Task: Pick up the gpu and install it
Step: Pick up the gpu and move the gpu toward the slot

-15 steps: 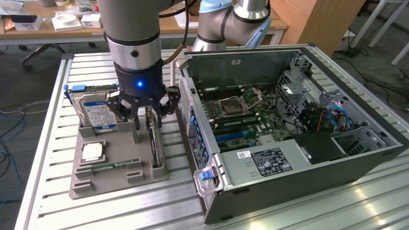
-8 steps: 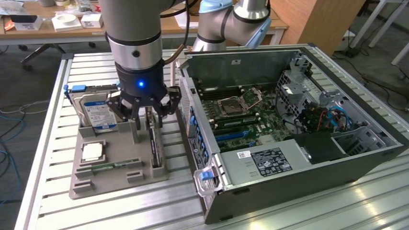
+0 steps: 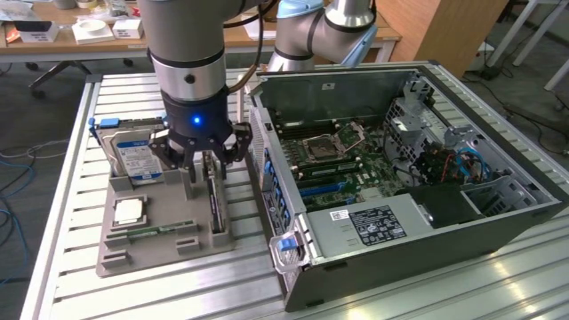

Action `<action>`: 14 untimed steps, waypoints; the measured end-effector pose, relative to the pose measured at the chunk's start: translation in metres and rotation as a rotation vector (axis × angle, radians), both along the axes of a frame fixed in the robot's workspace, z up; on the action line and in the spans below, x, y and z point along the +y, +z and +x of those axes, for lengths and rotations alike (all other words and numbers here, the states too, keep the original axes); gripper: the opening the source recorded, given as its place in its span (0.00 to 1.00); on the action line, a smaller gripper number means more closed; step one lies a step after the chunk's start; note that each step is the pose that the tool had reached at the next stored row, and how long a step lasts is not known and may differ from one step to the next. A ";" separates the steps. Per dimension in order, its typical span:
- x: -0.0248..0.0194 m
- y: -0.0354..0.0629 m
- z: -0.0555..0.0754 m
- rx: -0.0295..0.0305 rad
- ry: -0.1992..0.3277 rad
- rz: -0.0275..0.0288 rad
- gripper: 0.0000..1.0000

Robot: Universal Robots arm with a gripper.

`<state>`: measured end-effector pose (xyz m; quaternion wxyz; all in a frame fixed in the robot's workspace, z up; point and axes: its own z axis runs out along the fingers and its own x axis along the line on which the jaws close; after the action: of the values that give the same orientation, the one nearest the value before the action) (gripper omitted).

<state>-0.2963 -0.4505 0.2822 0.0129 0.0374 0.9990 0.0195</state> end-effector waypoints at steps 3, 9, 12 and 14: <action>0.0000 0.0000 0.000 0.0002 0.000 -0.0002 0.53; 0.0000 -0.0022 0.000 -0.0001 0.000 0.0001 0.53; 0.0000 -0.0046 0.000 0.0000 0.000 0.0000 0.53; 0.0000 -0.0055 0.000 0.0001 0.000 -0.0001 0.53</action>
<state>-0.2963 -0.4505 0.2767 0.0128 0.0374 0.9990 0.0195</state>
